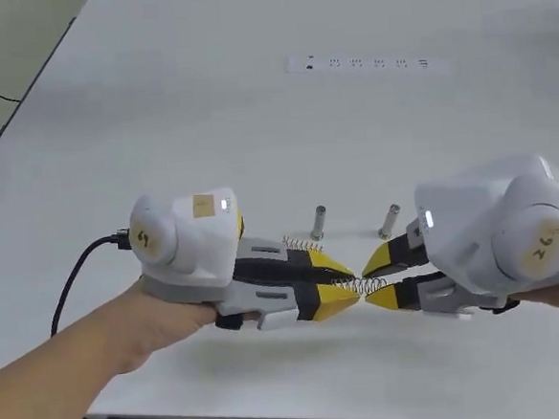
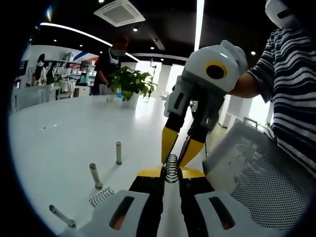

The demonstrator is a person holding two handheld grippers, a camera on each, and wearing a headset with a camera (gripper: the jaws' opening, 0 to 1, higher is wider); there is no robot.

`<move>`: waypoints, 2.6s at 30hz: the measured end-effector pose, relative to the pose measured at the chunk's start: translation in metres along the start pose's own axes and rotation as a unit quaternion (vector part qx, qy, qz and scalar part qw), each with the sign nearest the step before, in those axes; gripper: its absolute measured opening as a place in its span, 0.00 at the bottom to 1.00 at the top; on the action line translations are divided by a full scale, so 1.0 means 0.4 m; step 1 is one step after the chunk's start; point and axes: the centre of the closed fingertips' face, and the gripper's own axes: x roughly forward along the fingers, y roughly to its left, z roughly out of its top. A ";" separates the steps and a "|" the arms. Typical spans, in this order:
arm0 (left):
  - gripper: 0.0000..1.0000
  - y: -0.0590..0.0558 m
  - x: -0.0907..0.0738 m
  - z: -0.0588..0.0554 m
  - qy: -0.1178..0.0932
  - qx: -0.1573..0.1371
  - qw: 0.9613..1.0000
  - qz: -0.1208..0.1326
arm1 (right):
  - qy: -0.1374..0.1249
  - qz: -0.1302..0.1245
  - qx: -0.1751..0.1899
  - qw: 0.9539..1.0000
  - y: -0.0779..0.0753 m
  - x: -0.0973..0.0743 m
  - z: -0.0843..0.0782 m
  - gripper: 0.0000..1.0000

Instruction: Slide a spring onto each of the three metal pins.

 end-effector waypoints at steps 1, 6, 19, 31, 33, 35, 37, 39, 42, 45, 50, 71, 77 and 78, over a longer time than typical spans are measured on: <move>0.08 0.000 0.000 -0.001 0.000 0.000 1.000 0.000 | -0.002 0.001 0.003 1.000 0.001 0.000 0.001 0.13; 0.08 0.000 -0.003 -0.002 0.001 0.001 1.000 -0.001 | -0.005 0.002 0.003 1.000 0.002 0.001 0.003 0.13; 0.07 -0.002 -0.002 -0.010 0.010 0.002 1.000 -0.007 | -0.014 0.003 0.012 1.000 0.010 0.003 0.001 0.13; 0.07 -0.007 -0.003 -0.009 0.010 0.001 1.000 -0.010 | -0.010 0.004 0.021 1.000 0.016 -0.001 -0.016 0.13; 0.07 -0.006 -0.004 -0.009 0.010 0.000 1.000 -0.010 | -0.007 0.003 0.022 1.000 0.016 -0.001 -0.026 0.13; 0.07 -0.005 -0.005 -0.010 0.011 0.000 1.000 -0.011 | -0.010 0.002 0.029 1.000 0.016 -0.004 -0.030 0.13; 0.07 -0.004 -0.004 -0.011 0.012 0.000 1.000 -0.011 | -0.014 0.001 0.031 0.999 0.015 -0.006 -0.029 0.13; 0.07 -0.006 -0.003 -0.011 0.011 0.000 1.000 -0.012 | -0.015 0.002 0.030 0.999 0.015 -0.007 -0.029 0.13; 0.07 -0.007 0.001 -0.010 0.012 0.000 1.000 -0.013 | -0.015 0.001 0.026 1.000 0.015 -0.006 -0.031 0.13; 0.07 -0.009 0.000 -0.011 0.014 -0.001 1.000 -0.014 | -0.019 0.002 0.024 1.000 0.016 -0.007 -0.031 0.13; 0.08 -0.009 -0.001 -0.012 0.014 -0.002 1.000 -0.016 | -0.024 0.001 0.014 1.000 0.017 -0.010 -0.028 0.13; 0.07 -0.005 0.001 -0.035 0.031 0.008 0.999 -0.014 | -0.058 -0.006 -0.011 0.998 0.007 -0.035 0.009 0.12; 0.07 -0.001 -0.002 -0.030 0.026 0.008 1.000 -0.010 | -0.083 -0.007 0.009 0.997 0.001 -0.049 0.026 0.12; 0.07 0.000 -0.002 -0.029 0.025 0.009 1.000 -0.010 | -0.088 -0.007 0.011 0.996 0.000 -0.050 0.030 0.12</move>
